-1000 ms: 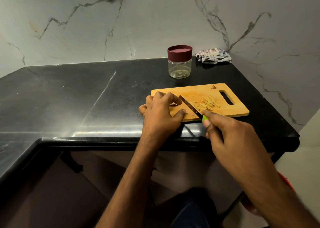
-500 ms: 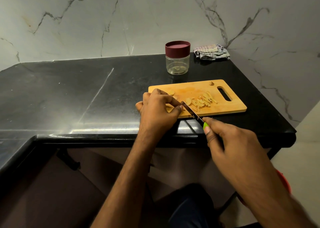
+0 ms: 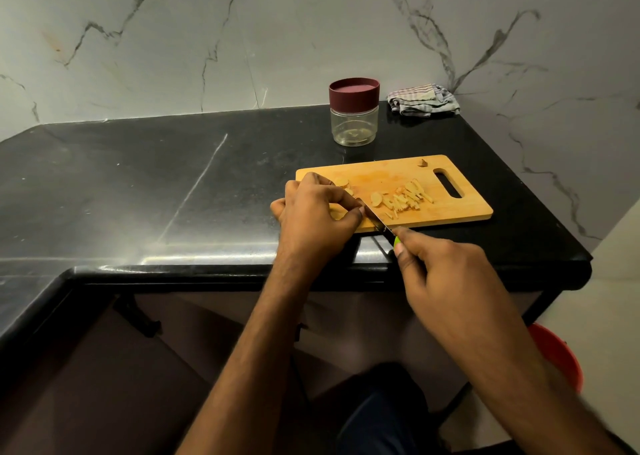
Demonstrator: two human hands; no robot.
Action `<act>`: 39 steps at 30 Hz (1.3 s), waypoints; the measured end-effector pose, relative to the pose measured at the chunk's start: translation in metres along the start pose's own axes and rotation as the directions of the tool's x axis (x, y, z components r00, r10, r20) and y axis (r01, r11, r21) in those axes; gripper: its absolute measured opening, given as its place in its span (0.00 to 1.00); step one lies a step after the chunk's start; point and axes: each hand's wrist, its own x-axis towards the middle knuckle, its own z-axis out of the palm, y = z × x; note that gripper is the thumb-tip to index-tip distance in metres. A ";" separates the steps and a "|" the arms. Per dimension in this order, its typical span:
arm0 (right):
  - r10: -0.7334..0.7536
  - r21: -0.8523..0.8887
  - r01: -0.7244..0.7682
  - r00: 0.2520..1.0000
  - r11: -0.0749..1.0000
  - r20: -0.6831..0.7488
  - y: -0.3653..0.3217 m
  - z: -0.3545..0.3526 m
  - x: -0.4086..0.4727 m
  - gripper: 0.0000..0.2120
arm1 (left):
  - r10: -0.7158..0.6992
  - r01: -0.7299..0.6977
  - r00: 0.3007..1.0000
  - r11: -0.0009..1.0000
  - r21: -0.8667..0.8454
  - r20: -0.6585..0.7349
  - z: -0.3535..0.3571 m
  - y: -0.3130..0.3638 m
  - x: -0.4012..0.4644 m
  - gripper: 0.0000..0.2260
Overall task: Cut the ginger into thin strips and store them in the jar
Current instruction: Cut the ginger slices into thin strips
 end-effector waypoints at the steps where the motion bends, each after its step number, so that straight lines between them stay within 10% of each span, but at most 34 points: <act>1: 0.000 -0.006 0.000 1.000 1.000 0.014 0.000 -0.001 0.001 0.16 | -0.002 0.002 1.000 1.000 -0.001 -0.002 0.000 0.000 0.000 0.04; 23: 0.024 -0.148 -0.021 1.000 0.989 0.019 0.013 -0.009 -0.017 0.21 | 0.216 -0.231 0.971 0.959 0.167 0.100 0.002 0.004 -0.005 0.12; 39: 0.001 0.015 -0.001 1.000 1.000 -0.018 0.005 -0.004 -0.014 0.15 | 0.018 -0.018 0.999 1.000 -0.010 -0.027 0.002 -0.004 -0.002 0.05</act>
